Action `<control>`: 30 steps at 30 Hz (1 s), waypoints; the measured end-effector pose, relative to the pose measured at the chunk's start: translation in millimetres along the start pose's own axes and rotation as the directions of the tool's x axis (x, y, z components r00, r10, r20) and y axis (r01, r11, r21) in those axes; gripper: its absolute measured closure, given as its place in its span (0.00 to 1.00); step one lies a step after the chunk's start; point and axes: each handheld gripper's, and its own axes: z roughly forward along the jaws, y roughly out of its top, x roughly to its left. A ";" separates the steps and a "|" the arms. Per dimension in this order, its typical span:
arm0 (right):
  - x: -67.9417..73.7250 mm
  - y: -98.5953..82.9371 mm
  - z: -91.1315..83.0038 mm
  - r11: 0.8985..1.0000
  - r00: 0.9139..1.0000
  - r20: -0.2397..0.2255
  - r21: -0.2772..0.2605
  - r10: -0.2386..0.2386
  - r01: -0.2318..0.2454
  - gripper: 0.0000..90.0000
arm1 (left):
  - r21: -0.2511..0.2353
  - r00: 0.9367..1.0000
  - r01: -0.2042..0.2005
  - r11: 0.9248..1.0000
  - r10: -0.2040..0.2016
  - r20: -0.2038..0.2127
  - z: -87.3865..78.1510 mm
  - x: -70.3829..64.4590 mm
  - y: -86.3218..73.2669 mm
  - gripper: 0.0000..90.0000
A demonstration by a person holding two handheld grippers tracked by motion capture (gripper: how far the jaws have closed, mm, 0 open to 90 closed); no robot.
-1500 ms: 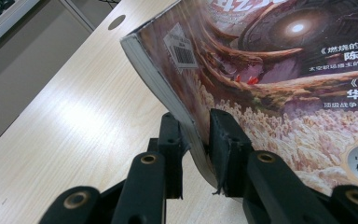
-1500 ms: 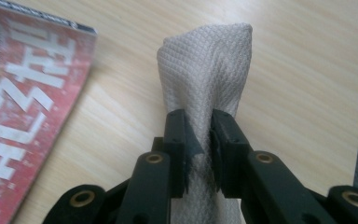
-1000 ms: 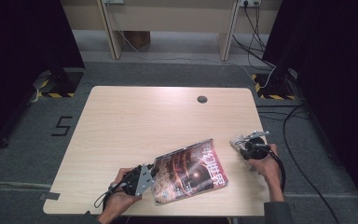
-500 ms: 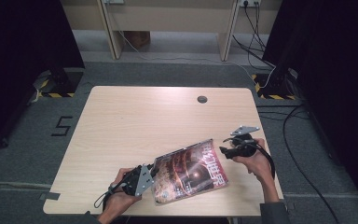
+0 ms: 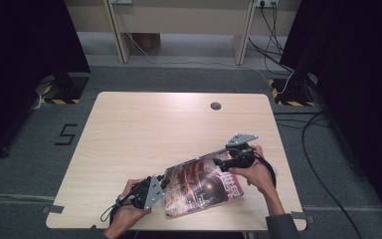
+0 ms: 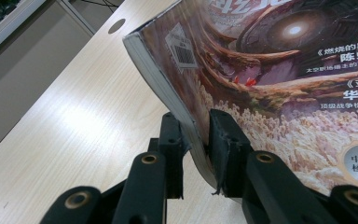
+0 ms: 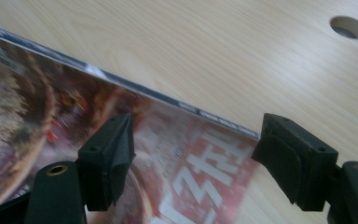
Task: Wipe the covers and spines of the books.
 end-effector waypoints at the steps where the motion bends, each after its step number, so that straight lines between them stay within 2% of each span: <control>1: 3.8 2.8 1.6 1.000 1.000 -0.015 -0.008 -0.011 0.011 0.30 | -0.001 1.000 -0.005 1.000 0.005 0.000 -0.4 -0.1 0.5 0.84; 4: 15.1 10.4 6.9 0.998 0.997 -0.047 -0.023 -0.062 0.061 0.30 | -0.003 1.000 -0.007 1.000 0.007 -0.001 -0.4 -0.6 0.8 0.84; 8: 25.6 16.8 14.9 0.995 0.991 -0.091 -0.035 -0.095 0.092 0.30 | -0.006 1.000 -0.016 1.000 0.016 0.000 -1.2 -0.8 2.2 0.84; 10: 29.0 18.3 20.2 0.993 0.987 -0.109 -0.024 -0.117 0.115 0.30 | -0.006 1.000 -0.015 1.000 0.015 0.000 -0.9 -1.1 1.8 0.84; 13: 31.3 19.3 28.4 0.990 0.985 -0.097 0.001 -0.141 0.142 0.29 | -0.006 1.000 -0.021 1.000 0.021 0.003 -0.7 -0.2 1.6 0.84; 17: 32.4 21.3 37.8 0.988 0.981 -0.118 0.010 -0.153 0.155 0.30 | -0.008 1.000 -0.020 1.000 0.020 0.005 0.2 0.5 0.8 0.84; 20: 35.0 20.8 45.2 0.986 0.979 -0.130 0.043 -0.154 0.161 0.29 | -0.006 1.000 -0.028 1.000 0.028 0.011 1.4 2.6 0.8 0.84; 21: 35.2 20.1 47.4 0.982 0.977 -0.119 0.047 -0.177 0.184 0.30 | -0.006 1.000 -0.025 1.000 0.025 0.012 2.3 2.9 0.2 0.84; 23: 35.0 18.9 47.7 0.981 0.978 -0.104 0.050 -0.182 0.188 0.34 | -0.009 1.000 -0.018 1.000 0.018 0.016 3.5 4.5 -0.8 0.84; 25: 33.5 17.5 46.1 0.976 0.973 -0.097 0.042 -0.209 0.214 0.39 | -0.009 1.000 -0.004 1.000 0.004 0.018 4.9 7.3 -0.6 0.84; 27: 31.8 16.5 42.3 0.977 0.974 -0.110 0.057 -0.199 0.206 0.40 | 0.002 1.000 0.006 1.000 -0.006 0.007 8.7 10.1 -1.0 0.84; 30: 30.0 13.1 35.8 0.969 0.965 -0.144 0.081 -0.221 0.234 0.43 | 0.012 0.999 0.036 0.999 -0.036 0.006 13.6 15.5 -3.9 0.84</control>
